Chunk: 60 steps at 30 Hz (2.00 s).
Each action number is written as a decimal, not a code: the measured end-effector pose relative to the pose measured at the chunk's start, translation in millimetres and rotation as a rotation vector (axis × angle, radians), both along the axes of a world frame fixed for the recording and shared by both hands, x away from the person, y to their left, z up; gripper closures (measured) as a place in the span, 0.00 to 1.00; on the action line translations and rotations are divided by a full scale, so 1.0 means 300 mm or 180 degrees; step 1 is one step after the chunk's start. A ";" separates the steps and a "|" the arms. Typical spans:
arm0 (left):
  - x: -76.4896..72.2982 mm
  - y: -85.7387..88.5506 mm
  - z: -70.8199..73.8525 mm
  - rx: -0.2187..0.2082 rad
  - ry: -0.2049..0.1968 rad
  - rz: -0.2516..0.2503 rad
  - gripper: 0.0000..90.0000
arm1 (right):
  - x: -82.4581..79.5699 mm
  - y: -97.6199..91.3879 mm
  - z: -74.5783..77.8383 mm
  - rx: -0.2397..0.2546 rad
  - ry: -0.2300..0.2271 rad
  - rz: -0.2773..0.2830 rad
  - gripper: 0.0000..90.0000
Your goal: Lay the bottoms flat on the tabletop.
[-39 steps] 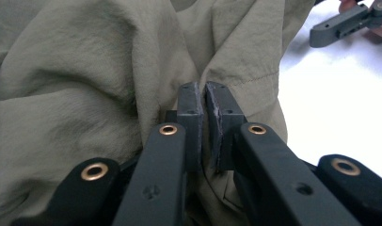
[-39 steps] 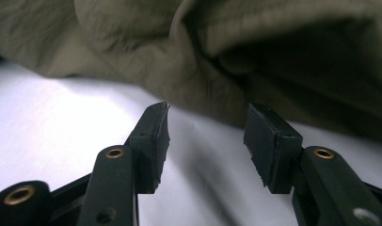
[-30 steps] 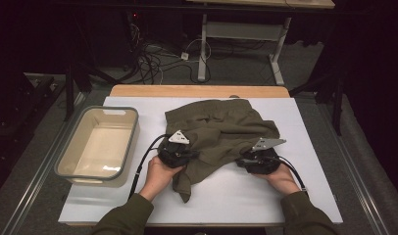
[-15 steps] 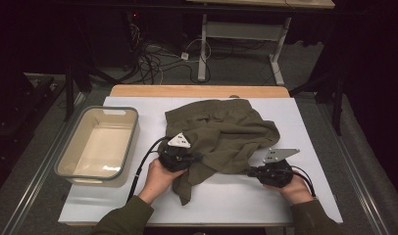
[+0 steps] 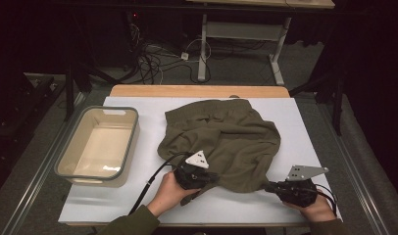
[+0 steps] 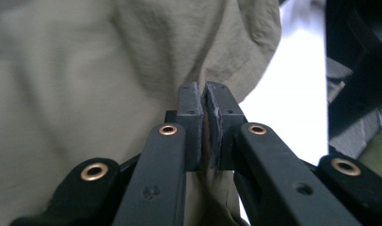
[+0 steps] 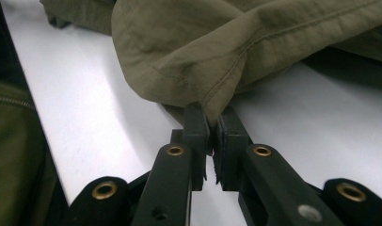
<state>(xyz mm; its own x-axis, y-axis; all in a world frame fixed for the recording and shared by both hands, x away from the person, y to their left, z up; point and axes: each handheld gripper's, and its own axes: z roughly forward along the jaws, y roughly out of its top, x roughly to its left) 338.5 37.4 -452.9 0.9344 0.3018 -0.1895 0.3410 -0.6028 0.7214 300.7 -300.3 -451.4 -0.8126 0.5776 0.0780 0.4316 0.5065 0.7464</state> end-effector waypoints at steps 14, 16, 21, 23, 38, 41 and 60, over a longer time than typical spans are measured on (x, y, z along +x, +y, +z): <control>-0.034 -0.024 -0.002 0.0039 0.0035 -0.0100 0.56 | -0.044 -0.061 0.032 0.0175 -0.0174 -0.0264 0.52; -0.035 -0.004 0.008 0.0018 0.0040 -0.0063 0.51 | -0.045 -0.070 0.049 0.0252 -0.0236 -0.0301 0.52; -0.034 0.058 0.024 -0.0001 0.0031 0.0044 0.42 | -0.012 -0.059 0.063 0.0166 -0.0261 -0.0497 0.55; -0.033 0.086 0.027 -0.0014 0.0043 0.0084 0.41 | 0.013 -0.057 0.068 0.0126 -0.0307 -0.0553 0.54; -0.036 0.315 0.030 -0.0141 0.0025 0.0554 0.26 | 0.301 -0.073 0.075 -0.0036 -0.0245 -0.1127 0.53; -0.033 0.363 0.018 -0.0119 0.0025 0.0730 0.22 | 0.366 -0.066 0.092 -0.0066 -0.0250 -0.1165 0.53; -0.024 0.423 -0.033 -0.0024 0.0049 0.1034 0.15 | 0.765 -0.032 0.089 -0.0078 -0.0098 -0.1492 0.66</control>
<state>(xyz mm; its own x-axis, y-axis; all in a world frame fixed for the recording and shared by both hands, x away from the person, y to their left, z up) 331.4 164.3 -462.8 0.7864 0.5822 -0.2061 0.5255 -0.4553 0.7187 530.3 -310.0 -424.6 -0.4655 0.8842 0.0399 0.5959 0.2798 0.7528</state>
